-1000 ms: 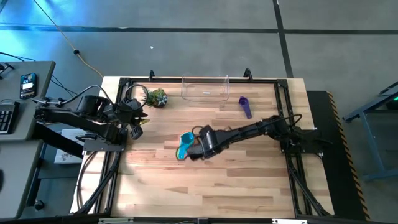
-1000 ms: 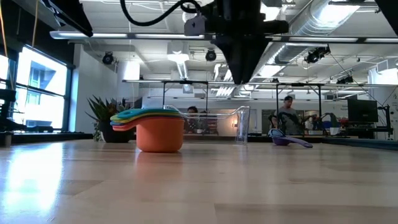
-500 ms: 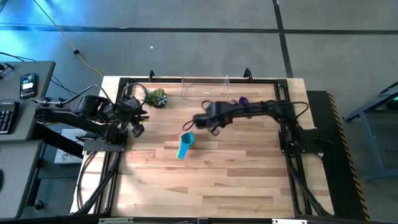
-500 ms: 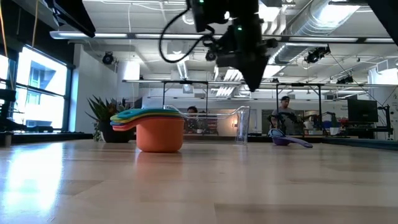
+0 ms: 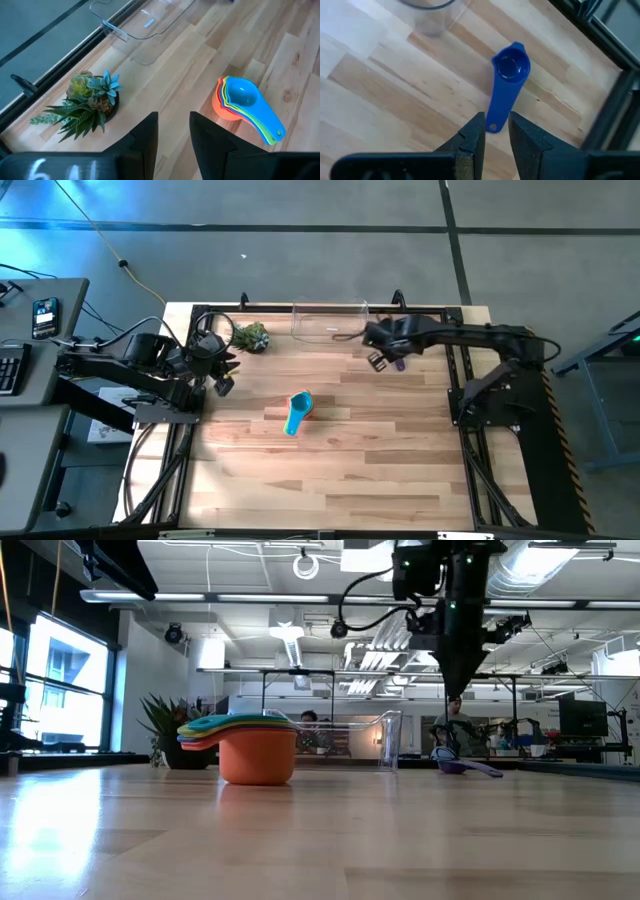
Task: Nest measuring cups in basket
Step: Stack the violet measuring cup on top of the light blue measuring cup
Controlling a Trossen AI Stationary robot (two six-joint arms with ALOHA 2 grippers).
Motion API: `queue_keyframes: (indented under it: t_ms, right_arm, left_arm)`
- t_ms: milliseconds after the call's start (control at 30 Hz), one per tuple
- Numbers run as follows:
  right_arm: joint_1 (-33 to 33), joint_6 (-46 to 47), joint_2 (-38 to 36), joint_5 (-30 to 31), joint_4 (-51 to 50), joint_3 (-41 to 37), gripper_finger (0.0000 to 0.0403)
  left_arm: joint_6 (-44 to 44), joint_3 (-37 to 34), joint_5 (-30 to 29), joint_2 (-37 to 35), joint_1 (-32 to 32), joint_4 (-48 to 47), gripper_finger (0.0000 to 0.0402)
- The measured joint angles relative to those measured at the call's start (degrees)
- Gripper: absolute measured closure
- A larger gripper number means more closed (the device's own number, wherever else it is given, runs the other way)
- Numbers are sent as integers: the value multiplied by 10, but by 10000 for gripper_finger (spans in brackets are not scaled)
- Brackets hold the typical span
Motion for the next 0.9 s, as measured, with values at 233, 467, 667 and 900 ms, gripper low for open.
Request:
queue_keyframes:
  t_ms: [233, 467, 667, 900]
  right_arm:
    - [-83, -110, -32, -67, 105, -61, 301]
    - [-137, -188, -21, -102, 189, -85, 268]
    - [-160, -205, -21, -128, 240, -130, 267]
    - [-173, -233, -21, -146, 323, -174, 268]
  left_arm:
    - [-35, 0, -11, 0, 0, 0, 298]
    - [-61, 0, -18, 0, 0, -1, 298]
    - [-79, 0, -25, 0, 0, 0, 298]
    - [-92, 0, -26, 0, 0, 0, 298]
